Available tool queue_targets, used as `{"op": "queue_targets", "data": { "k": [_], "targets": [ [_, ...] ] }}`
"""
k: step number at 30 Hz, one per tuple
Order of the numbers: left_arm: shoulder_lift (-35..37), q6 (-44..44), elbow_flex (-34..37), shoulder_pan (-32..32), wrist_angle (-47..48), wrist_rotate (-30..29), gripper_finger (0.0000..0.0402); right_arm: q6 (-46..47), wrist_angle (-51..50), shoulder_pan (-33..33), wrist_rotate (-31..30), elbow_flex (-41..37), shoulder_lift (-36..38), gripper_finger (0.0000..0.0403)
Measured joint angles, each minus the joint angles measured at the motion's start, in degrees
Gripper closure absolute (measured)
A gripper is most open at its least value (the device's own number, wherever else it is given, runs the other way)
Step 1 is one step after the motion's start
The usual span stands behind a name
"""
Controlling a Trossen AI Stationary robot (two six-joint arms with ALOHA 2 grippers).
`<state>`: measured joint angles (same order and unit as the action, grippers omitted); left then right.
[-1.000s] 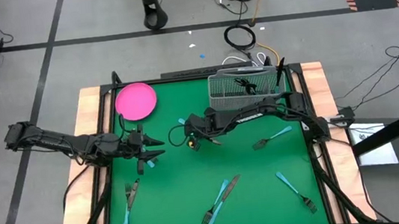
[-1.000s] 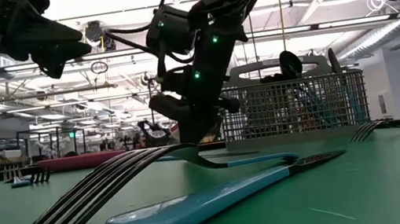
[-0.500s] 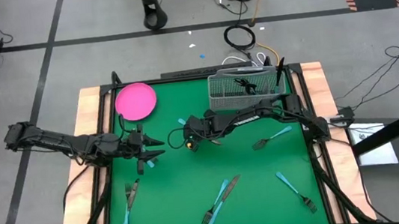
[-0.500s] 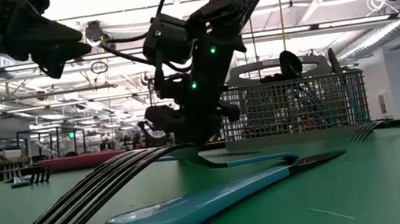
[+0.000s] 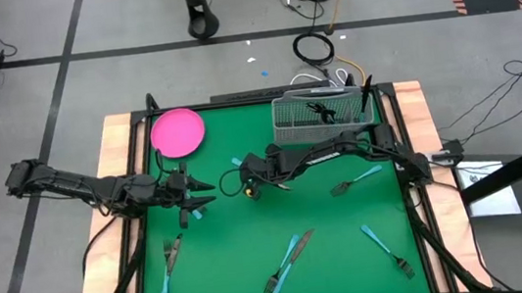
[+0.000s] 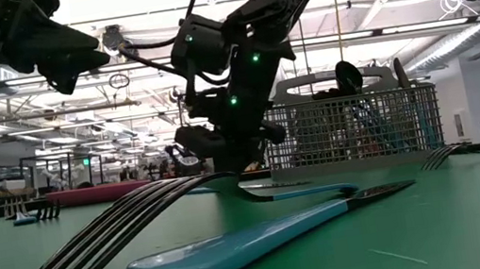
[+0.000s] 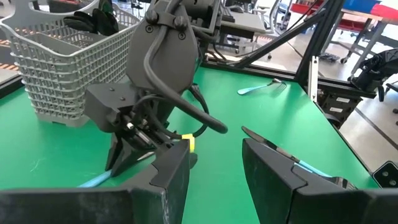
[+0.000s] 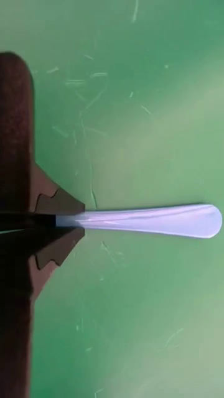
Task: Sort silverware
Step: Put the top black knife into the cutlery rack with the other black knife
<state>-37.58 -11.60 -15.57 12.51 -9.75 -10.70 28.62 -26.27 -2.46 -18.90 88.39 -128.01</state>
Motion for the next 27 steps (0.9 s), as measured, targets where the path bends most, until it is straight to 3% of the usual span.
{"op": "queue_targets", "data": {
  "k": [11, 27],
  "targets": [
    [0.0, 0.0, 0.0, 0.0, 0.0, 0.0, 0.0252, -2.9, -1.3, 0.2, 0.5, -0.5, 4.8, 0.0399],
    [0.0, 0.0, 0.0, 0.0, 1.0, -0.2, 0.0252, -2.4, -2.2, 1.0, -1.1, -0.3, 5.2, 0.0390]
  ]
}}
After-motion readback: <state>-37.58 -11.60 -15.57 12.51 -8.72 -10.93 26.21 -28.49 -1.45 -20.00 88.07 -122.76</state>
